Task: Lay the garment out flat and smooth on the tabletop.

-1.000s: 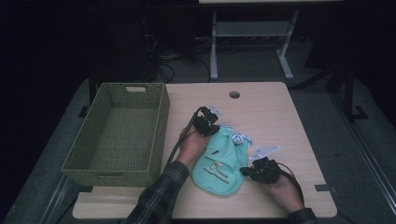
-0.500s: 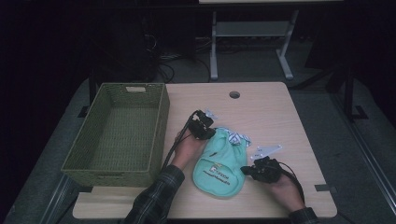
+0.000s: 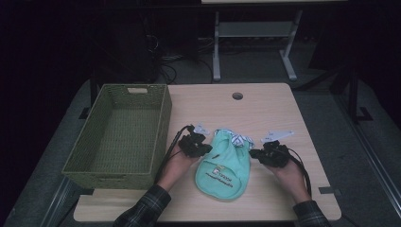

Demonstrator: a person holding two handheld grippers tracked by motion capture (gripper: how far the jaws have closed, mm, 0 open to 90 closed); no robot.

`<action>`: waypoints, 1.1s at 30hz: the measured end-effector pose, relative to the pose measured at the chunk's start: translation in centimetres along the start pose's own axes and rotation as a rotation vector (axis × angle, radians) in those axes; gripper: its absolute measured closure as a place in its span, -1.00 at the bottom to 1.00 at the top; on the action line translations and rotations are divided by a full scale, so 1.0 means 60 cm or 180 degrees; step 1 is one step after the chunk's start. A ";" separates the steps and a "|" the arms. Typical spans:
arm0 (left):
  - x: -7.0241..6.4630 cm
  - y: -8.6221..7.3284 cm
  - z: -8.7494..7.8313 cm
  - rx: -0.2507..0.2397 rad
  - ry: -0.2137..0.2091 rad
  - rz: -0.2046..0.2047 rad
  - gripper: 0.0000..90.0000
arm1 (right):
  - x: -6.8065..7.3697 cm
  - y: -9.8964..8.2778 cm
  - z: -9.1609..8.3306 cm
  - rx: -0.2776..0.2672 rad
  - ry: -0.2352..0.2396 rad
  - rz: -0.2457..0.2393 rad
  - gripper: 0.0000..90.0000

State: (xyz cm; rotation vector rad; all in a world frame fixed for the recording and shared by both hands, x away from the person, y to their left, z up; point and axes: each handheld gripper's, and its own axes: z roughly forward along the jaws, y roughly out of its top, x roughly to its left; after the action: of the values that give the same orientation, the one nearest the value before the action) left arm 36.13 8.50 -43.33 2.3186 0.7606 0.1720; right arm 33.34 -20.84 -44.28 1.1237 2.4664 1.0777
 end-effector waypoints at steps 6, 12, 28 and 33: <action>-0.010 -0.027 -0.001 0.0124 -0.0028 0.0055 0.93 | -0.031 0.019 0.021 0.0013 -0.0184 0.0056 0.85; -0.018 -0.039 0.013 0.0287 -0.0008 0.0150 0.94 | -0.042 0.037 0.039 0.0049 -0.0185 0.0103 0.79; -0.025 -0.037 0.012 0.0363 0.0052 0.0255 0.99 | -0.057 0.036 0.069 0.0195 -0.0231 0.0178 0.99; -0.025 -0.037 0.012 0.0366 0.0052 0.0234 0.99 | -0.070 0.032 0.073 0.0217 -0.0309 0.0166 0.99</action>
State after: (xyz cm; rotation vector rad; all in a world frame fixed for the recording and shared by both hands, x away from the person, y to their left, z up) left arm 34.05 8.60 -45.19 2.4585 0.7105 0.1846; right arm 39.33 -20.73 -46.42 1.2365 2.4277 0.9357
